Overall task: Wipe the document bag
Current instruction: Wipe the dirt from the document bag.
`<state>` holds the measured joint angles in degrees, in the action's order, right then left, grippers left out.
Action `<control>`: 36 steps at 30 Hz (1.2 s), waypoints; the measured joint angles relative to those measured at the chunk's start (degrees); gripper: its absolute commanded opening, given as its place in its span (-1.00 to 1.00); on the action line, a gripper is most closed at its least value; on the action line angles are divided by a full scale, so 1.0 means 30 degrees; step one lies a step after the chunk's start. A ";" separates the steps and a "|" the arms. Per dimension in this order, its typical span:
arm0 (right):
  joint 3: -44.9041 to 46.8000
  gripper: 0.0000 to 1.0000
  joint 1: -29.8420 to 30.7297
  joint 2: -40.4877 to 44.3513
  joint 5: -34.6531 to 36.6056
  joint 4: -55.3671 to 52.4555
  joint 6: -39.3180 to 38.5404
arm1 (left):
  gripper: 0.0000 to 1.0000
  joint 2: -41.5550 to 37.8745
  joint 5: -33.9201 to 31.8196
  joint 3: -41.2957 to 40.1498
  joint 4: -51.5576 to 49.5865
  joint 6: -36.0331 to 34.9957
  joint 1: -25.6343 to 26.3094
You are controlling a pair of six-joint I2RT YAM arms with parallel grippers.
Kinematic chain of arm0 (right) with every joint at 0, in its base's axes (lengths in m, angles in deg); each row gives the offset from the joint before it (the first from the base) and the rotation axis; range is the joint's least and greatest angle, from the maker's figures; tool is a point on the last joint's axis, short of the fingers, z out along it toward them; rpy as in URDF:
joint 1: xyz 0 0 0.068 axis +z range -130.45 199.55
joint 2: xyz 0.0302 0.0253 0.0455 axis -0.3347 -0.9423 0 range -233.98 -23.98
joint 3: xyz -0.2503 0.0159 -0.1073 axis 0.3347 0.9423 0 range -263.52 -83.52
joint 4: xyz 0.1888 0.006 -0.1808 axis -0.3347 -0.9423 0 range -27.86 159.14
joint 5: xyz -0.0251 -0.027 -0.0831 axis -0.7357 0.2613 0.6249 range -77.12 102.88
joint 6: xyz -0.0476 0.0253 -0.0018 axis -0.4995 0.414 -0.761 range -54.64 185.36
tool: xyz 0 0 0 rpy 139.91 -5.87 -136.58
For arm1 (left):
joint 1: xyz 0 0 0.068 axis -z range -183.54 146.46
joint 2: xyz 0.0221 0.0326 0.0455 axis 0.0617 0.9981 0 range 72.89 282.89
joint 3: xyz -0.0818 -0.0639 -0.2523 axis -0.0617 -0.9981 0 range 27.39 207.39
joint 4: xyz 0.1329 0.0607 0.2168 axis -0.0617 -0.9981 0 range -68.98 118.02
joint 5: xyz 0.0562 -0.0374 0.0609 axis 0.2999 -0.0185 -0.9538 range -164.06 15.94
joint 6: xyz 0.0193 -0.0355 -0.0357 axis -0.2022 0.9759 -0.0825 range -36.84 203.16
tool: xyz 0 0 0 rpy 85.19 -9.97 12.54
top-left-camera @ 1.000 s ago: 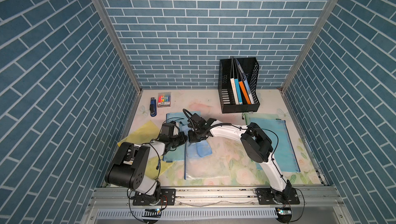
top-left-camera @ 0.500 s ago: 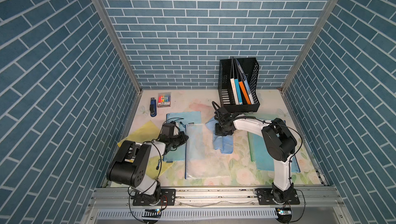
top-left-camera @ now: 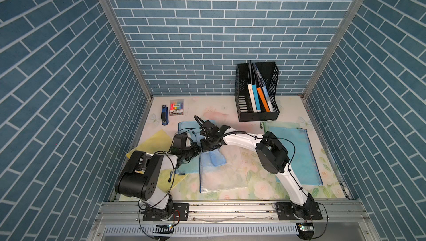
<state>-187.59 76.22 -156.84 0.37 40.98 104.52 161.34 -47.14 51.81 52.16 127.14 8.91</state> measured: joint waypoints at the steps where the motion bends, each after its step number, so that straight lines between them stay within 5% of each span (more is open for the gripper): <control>1: 0.0357 -1.00 -0.0138 0.0153 -0.0284 0.0306 0.0000 | -1.00 0.0000 -0.0007 0.0000 0.0022 0.0044 0.0007; 10: 0.7934 -1.00 -0.3395 0.5260 0.0619 0.1137 -0.0248 | -1.00 -0.0131 0.0044 -0.0015 0.0277 0.0437 0.0131; 16: 0.9326 -1.00 -0.5617 0.6579 0.2535 -0.0219 -0.1107 | -1.00 -0.0131 0.0044 -0.0022 0.0648 0.0823 0.0131; 22: 0.8174 -1.00 -0.3847 0.5829 0.2586 -0.0342 -0.1137 | -1.00 -0.0131 0.0015 -0.0219 0.1231 0.1304 0.0131; 30: 0.1719 -1.00 0.1049 0.1770 0.0605 -0.0685 -0.1217 | -1.00 -0.0131 -0.0087 -0.0612 0.1610 0.1712 0.0131; 36: 0.3271 -1.00 0.0226 0.2331 0.0029 -0.0882 -0.1151 | -1.00 -0.0124 -0.0051 -0.0984 0.2200 0.2215 0.0117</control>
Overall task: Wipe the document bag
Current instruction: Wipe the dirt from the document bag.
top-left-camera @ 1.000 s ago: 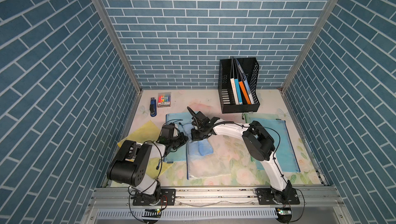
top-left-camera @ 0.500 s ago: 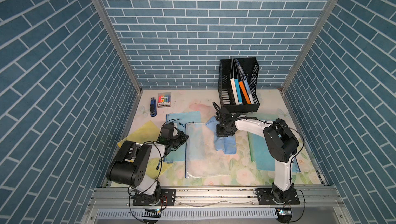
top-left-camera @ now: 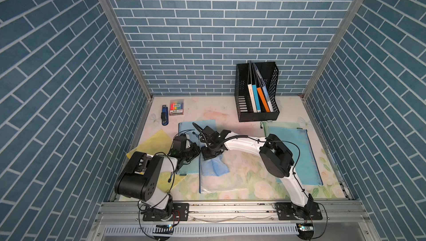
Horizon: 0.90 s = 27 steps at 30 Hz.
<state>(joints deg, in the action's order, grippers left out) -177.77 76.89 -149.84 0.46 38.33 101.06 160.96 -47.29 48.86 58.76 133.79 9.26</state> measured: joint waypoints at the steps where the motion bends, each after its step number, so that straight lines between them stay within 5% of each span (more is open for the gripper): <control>1: 0.0583 -1.00 -0.0459 0.0415 0.0109 0.0036 0.0000 | -1.00 0.0000 0.0022 -0.0036 0.0204 0.0117 0.0029; 10: 0.5107 -1.00 -0.5166 0.3912 0.2565 -0.0707 -0.0168 | -1.00 0.0000 0.0095 -0.0124 0.1005 0.0641 0.0051; 27: 0.0204 -1.00 0.1654 0.0765 0.0408 -0.0386 -0.0204 | -1.00 0.0000 0.0029 -0.0211 0.1668 0.1333 0.0044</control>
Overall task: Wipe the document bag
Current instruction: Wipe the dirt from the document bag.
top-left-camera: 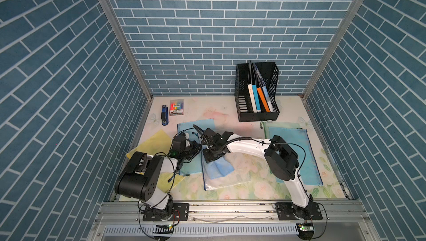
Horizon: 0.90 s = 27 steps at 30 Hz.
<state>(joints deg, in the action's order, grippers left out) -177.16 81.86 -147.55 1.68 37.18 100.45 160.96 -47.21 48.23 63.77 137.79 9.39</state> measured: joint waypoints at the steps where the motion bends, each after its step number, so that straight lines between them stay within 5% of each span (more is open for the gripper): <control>1: 0.0000 -1.00 0.0044 -0.0029 -0.0080 -0.0051 0.0000 | -1.00 0.0000 0.0000 0.0000 0.0000 0.0000 0.0000; 8: 0.3082 -1.00 -0.1231 0.1384 0.0175 0.0947 0.0168 | -1.00 0.0000 0.0015 -0.0007 0.0022 0.0000 0.0000; 17: 0.7191 -1.00 -0.5588 0.4597 0.2484 0.0357 0.0211 | -1.00 0.0000 0.0066 -0.0015 0.0044 0.0007 0.0007; 22: 0.5967 -1.00 -0.4685 0.4036 0.2718 -0.0299 0.0211 | -1.00 0.0000 0.0015 -0.0036 0.0066 0.0044 0.0007; 27: 0.0831 -1.00 -0.1727 0.0729 0.1734 -0.0860 0.0095 | -1.00 0.0000 -0.0036 -0.0095 0.0248 0.0240 0.0007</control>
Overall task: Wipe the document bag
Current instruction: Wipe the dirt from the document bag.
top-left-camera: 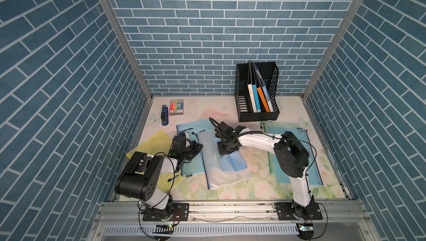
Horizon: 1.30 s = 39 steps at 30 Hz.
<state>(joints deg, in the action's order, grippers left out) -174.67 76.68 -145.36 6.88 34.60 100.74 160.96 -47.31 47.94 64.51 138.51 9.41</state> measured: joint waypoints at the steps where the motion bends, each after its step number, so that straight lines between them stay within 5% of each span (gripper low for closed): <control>1: -0.0889 -1.00 0.0612 -0.0568 -0.0291 -0.0058 -0.0109 | -1.00 0.0000 0.0007 -0.0007 0.0044 0.0044 0.0000; 8: -0.1632 -1.00 0.2477 -0.1552 -0.1989 -0.0321 -0.0255 | -1.00 0.0000 -0.0036 -0.0335 0.0153 0.0138 -0.0022; 17: 0.6339 -1.00 -0.1290 0.3854 -0.1064 0.1158 0.0313 | -1.00 0.0000 0.0051 -0.0335 0.0306 0.0131 0.0000; 23: 0.7606 -1.00 -0.3177 0.5202 0.1078 0.0131 0.0415 | -1.00 0.0000 0.0029 -0.0328 0.0459 0.0197 0.0000; 33: 0.2251 -1.00 0.1268 0.1209 -0.0175 0.0335 0.0189 | -1.00 0.0233 -0.0102 -0.0350 0.1690 0.1362 0.0000; 39: 0.2055 -1.00 0.2703 0.0976 -0.2441 0.1173 0.0044 | -1.00 0.0758 -0.0117 -0.0882 0.2973 0.2608 0.0000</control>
<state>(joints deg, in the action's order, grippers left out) -168.51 84.79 -142.43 -0.44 38.12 100.87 163.24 -47.66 45.30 73.43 146.33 9.41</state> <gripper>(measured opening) 0.070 0.070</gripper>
